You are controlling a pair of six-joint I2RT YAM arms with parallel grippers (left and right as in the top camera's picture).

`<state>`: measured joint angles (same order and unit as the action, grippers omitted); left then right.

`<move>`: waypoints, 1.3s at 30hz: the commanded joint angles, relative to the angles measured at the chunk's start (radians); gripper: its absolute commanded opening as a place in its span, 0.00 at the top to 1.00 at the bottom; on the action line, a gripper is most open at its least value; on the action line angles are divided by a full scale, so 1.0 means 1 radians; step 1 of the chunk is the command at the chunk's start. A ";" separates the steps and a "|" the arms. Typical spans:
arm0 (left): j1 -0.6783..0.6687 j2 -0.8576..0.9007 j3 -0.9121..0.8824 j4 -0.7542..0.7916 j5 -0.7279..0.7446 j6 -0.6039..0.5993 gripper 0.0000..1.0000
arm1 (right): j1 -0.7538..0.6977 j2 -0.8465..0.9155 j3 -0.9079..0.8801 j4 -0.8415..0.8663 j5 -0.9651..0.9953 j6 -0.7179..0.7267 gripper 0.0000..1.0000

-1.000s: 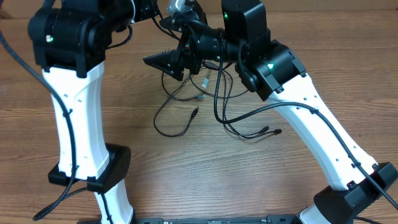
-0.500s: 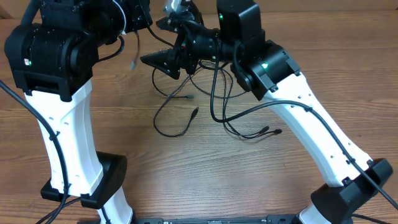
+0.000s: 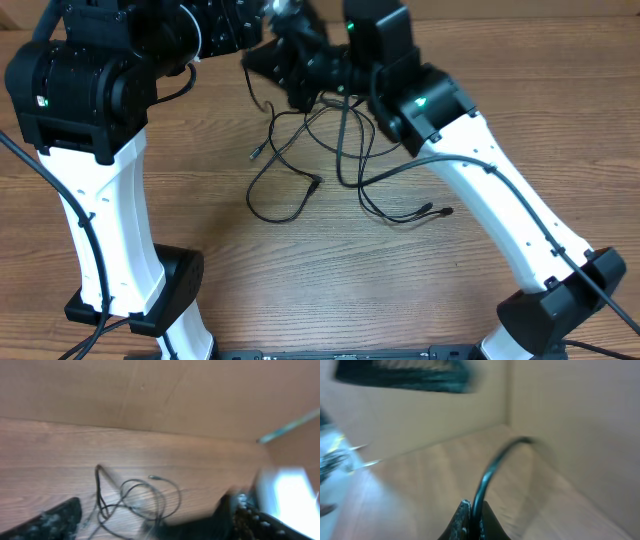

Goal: Untangle cables

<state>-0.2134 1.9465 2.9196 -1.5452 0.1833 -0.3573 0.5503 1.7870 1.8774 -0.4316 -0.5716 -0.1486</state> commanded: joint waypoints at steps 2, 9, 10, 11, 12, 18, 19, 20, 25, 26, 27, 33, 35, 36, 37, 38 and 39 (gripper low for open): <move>-0.003 -0.025 0.016 -0.041 -0.006 0.275 0.00 | -0.170 -0.098 0.070 0.012 0.264 0.021 0.96; -0.011 -0.025 0.016 -0.101 -0.006 0.359 0.00 | -0.447 -0.134 0.175 0.175 0.407 0.016 0.96; -0.011 -0.025 0.016 -0.106 -0.006 0.359 0.00 | -0.487 -0.136 0.187 0.212 0.406 0.017 0.96; -0.011 -0.025 0.016 -0.110 -0.006 0.359 0.00 | -0.518 -0.138 0.195 0.239 0.406 0.017 0.96; -0.011 -0.025 0.016 -0.114 -0.005 0.359 0.00 | -0.553 -0.141 0.205 0.265 0.407 0.017 0.96; -0.018 -0.025 0.016 -0.139 0.095 0.414 0.00 | -0.739 -0.140 0.212 0.308 0.407 0.016 0.96; -0.023 -0.025 0.016 -0.144 0.111 0.429 0.00 | -0.768 -0.135 0.212 0.290 0.407 0.016 0.96; -0.025 -0.025 0.016 -0.144 0.126 0.437 0.00 | -0.795 -0.130 0.212 0.268 0.407 0.016 0.96; -0.072 -0.025 0.016 -0.144 0.130 0.441 0.00 | -0.934 -0.072 0.211 0.113 0.406 0.009 0.96; -0.083 -0.025 0.016 -0.144 0.130 0.442 0.00 | -0.959 -0.053 0.211 0.086 0.406 0.009 0.96; -0.095 -0.025 0.016 -0.144 0.130 0.449 0.00 | -0.986 -0.031 0.211 0.061 0.406 0.009 0.96; -0.180 -0.025 0.016 -0.144 0.128 0.477 0.00 | -1.128 0.104 0.210 -0.058 0.383 0.015 0.96; -0.206 -0.025 0.016 -0.144 0.128 0.483 0.00 | -1.167 0.148 0.210 -0.078 0.377 0.021 0.96; -0.217 -0.025 0.016 -0.144 0.127 0.485 0.00 | -1.187 0.169 0.210 -0.082 0.364 0.022 0.96; -0.225 -0.025 0.016 -0.144 0.125 0.485 0.00 | -1.205 0.185 0.210 -0.080 0.340 0.022 0.96; -0.231 -0.025 0.016 -0.144 0.123 0.485 0.00 | -1.218 0.193 0.210 -0.075 0.315 0.022 0.96; -0.235 -0.025 0.016 -0.144 0.123 0.485 0.00 | -1.231 0.200 0.210 -0.062 0.285 0.022 0.96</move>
<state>-0.4328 1.9465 2.9196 -1.6875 0.2966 0.1024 -0.6437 1.9835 2.0792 -0.5171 -0.2047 -0.1314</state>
